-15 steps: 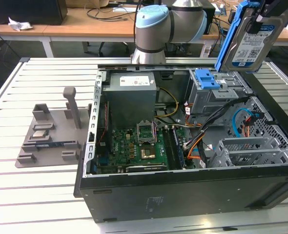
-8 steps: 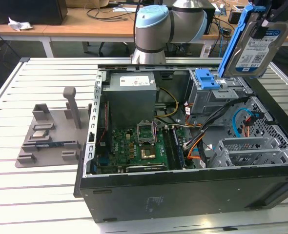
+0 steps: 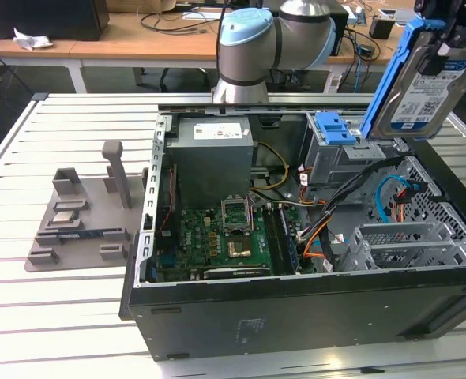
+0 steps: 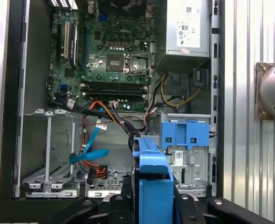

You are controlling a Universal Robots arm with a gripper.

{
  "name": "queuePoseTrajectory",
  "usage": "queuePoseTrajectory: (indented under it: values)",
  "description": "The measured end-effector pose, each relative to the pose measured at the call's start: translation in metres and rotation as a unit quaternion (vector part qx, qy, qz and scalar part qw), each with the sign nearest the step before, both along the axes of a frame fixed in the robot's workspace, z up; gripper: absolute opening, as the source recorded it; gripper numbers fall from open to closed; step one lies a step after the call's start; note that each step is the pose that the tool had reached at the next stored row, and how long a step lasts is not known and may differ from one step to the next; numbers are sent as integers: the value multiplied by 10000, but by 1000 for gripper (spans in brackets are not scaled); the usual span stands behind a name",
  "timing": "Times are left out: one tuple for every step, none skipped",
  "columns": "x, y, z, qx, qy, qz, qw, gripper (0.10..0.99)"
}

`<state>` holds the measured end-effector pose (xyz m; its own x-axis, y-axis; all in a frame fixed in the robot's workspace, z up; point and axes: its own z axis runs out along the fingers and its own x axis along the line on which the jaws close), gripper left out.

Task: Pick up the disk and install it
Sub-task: 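Pick up the disk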

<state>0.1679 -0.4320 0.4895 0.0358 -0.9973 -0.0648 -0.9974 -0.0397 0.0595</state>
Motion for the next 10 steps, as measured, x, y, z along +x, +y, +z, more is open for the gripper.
queuePoseTrajectory:
  values:
    - [0,-30,0,0,0,0,10000,369]
    - [0,-61,0,0,0,0,10000,369]
    - [0,-89,0,-1,0,0,10000,369]
    - [0,-124,0,-3,0,0,10000,369]
    - [0,-150,0,-5,0,0,10000,369]
    - [0,-181,0,-7,0,0,10000,369]
    - [0,-207,0,-9,0,0,10000,369]
    - [0,-252,0,-13,0,0,10000,369]
    - [0,-303,0,-21,0,0,10000,369]
    - [0,-353,0,-31,0,0,10000,369]
